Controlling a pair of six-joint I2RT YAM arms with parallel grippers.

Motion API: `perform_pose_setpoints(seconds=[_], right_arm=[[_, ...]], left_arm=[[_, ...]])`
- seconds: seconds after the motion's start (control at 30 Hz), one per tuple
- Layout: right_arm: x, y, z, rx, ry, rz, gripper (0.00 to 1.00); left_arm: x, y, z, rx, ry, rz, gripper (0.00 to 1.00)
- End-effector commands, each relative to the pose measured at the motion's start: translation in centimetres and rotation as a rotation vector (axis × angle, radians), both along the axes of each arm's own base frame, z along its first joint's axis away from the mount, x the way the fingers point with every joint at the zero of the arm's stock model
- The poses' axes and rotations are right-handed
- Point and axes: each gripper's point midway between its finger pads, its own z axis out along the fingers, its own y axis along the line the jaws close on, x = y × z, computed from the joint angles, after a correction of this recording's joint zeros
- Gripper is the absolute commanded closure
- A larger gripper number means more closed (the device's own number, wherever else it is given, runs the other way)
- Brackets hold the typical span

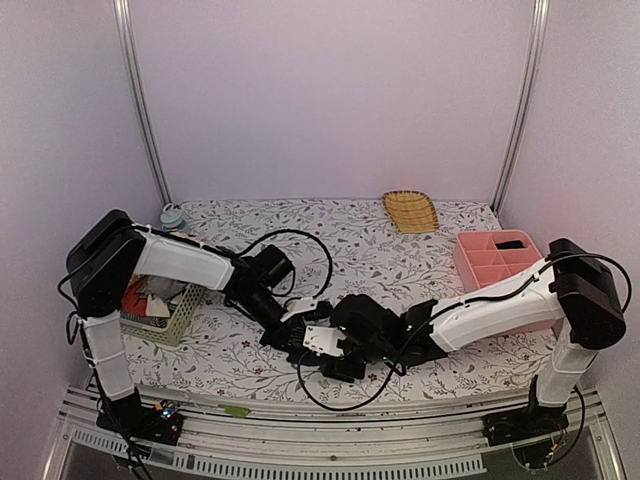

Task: Roll the underwear
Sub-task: Pick up the underwear from the corner of the board.

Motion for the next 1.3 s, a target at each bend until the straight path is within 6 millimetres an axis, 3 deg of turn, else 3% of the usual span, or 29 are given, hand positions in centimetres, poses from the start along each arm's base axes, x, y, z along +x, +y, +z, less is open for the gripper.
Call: perform_pose_setpoints(seconds=[0.0, 0.17, 0.67, 0.83, 1.0, 1.07, 1.13, 1.27], right_arm=[[-0.2, 1.1, -1.1, -0.032, -0.02, 0.061, 0.29], [0.1, 1.1, -2.8, -0.076, -0.032, 0.067, 0.33], [-0.1, 2.5, -4.9, -0.099, 0.005, 0.102, 0.37], [-0.7, 2.4, -6.4, -0.12, 0.058, 0.1, 0.5], [-1.2, 1.5, -7.1, -0.14, 0.095, 0.093, 0.9], [-1.3, 1.0, -7.0, -0.143, 0.117, 0.077, 1.0], [-1.4, 0.4, -6.9, -0.149, 0.14, 0.058, 1.0], [-0.9, -1.0, -5.6, -0.113, 0.19, -0.011, 1.0]], left_arm=[[-1.4, 2.9, -4.3, 0.178, 0.144, 0.033, 0.95], [-0.7, 2.9, -5.0, 0.198, 0.168, 0.037, 0.95], [1.6, 2.6, -6.6, 0.257, 0.164, 0.059, 0.94], [2.0, 2.6, -6.8, 0.264, 0.166, 0.068, 0.92], [2.8, 2.6, -5.6, 0.24, 0.122, 0.096, 0.76], [3.6, 2.5, -4.4, 0.213, 0.094, 0.128, 0.67], [4.7, 2.7, -3.2, 0.195, 0.059, 0.169, 0.57], [7.5, 3.6, 0.1, 0.159, -0.06, 0.28, 0.24]])
